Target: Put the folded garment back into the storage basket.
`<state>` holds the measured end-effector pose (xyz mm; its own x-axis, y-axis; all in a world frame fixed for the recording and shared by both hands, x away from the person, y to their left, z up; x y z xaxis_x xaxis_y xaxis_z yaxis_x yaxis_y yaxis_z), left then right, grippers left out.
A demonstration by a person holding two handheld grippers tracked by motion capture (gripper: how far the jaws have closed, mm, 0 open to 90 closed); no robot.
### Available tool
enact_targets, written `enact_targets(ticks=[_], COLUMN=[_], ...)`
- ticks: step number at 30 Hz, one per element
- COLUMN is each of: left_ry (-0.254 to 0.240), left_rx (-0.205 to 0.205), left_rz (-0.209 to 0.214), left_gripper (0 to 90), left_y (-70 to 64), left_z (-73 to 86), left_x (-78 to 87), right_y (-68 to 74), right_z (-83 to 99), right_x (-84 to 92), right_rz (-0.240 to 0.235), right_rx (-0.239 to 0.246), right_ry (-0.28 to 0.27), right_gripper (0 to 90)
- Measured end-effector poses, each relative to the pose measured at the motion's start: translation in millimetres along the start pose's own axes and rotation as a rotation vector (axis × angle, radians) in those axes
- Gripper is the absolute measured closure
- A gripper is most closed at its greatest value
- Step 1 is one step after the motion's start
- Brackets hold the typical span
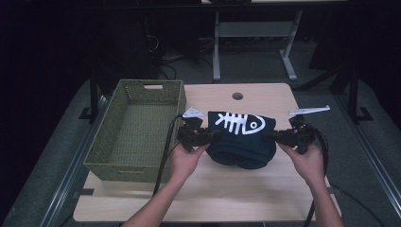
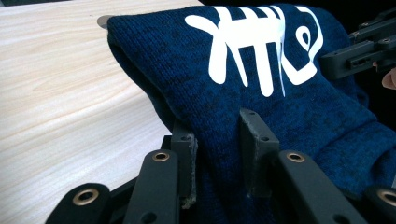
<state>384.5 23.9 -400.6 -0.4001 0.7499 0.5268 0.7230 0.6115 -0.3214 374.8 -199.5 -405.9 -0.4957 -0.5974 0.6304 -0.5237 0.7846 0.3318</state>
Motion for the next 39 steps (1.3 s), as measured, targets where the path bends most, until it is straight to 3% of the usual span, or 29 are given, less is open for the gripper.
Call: enact_targets(ticks=[18, 39], left_ry=[-0.016, -0.028], left_rx=[-0.015, -0.018], left_rz=[-0.01, -0.026], left_gripper=[69.2, 69.1], left_y=[7.7, 21.7], left_z=[-14.0, -23.5], left_x=[25.4, 55.8], right_y=[17.9, 40.7], right_z=[-22.0, -43.3], right_x=[2.6, -8.7], right_rz=[-0.036, -0.076], right_rx=[0.019, 0.036], right_ry=[-0.024, -0.029], right_gripper=[74.7, 74.7])
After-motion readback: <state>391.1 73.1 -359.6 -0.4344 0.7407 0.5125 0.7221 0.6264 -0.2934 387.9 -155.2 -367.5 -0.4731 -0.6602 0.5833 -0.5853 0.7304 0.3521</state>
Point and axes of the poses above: each handheld gripper's, and its own axes: x roughly backward along the jaws, z roughly out of its underside, y roughly to its left, the point moved 8 cm from there along -x, roughly forward along the jaws, and after that the axes turned 5 degrees about z, right-handed, at the moved point
